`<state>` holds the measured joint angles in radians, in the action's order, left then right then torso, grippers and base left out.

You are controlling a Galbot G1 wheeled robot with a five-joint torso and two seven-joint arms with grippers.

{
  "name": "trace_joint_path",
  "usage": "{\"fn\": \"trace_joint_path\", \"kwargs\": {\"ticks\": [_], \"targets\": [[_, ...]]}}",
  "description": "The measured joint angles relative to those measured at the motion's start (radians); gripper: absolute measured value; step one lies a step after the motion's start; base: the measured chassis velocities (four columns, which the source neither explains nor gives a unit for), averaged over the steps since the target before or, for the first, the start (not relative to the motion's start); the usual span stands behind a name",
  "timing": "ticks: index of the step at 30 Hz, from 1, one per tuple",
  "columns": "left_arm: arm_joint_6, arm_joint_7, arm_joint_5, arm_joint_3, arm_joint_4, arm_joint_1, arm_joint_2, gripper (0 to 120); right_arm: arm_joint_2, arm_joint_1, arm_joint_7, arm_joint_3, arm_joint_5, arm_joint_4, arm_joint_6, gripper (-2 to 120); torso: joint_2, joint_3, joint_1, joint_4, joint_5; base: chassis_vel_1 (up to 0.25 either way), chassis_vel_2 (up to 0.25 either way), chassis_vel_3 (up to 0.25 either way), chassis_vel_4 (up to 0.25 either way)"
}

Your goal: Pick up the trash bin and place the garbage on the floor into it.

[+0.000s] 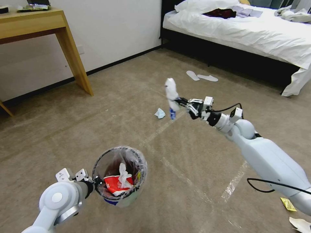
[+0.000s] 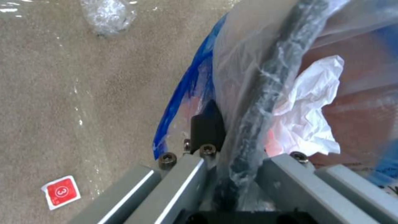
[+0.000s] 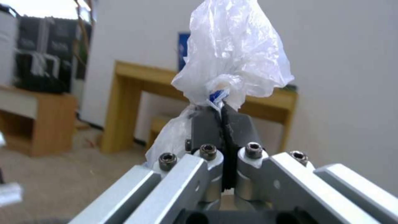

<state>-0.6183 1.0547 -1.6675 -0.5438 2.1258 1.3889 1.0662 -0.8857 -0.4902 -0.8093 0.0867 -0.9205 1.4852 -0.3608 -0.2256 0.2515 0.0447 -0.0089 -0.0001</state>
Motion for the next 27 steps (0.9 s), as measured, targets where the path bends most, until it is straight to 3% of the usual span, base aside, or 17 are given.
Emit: {"fn": "trace_joint_path", "kwargs": {"ticks": [8,16,27], "targets": [[-0.001,0.002,0.002,-0.008,0.022,0.026,0.008,0,-0.077,0.047,0.032,0.131,-0.007,0.069,0.004,0,0.0,0.0,0.0,0.0003,0.0,0.0,0.0,0.0,0.0],[0.0,0.009,0.002,-0.031,0.036,0.04,0.014,0,-0.132,0.069,-0.047,0.282,0.014,0.072,0.0,0,0.0,0.0,0.0,-0.0001,0.0002,0.0,0.0,0.0,0.0],[0.001,0.009,0.006,-0.042,0.014,0.036,0.026,0,-0.311,0.07,-0.098,0.398,0.049,0.01,-0.016,0,0.0,0.0,0.0,0.0002,0.0,0.0,0.0,0.0,0.0]]}}
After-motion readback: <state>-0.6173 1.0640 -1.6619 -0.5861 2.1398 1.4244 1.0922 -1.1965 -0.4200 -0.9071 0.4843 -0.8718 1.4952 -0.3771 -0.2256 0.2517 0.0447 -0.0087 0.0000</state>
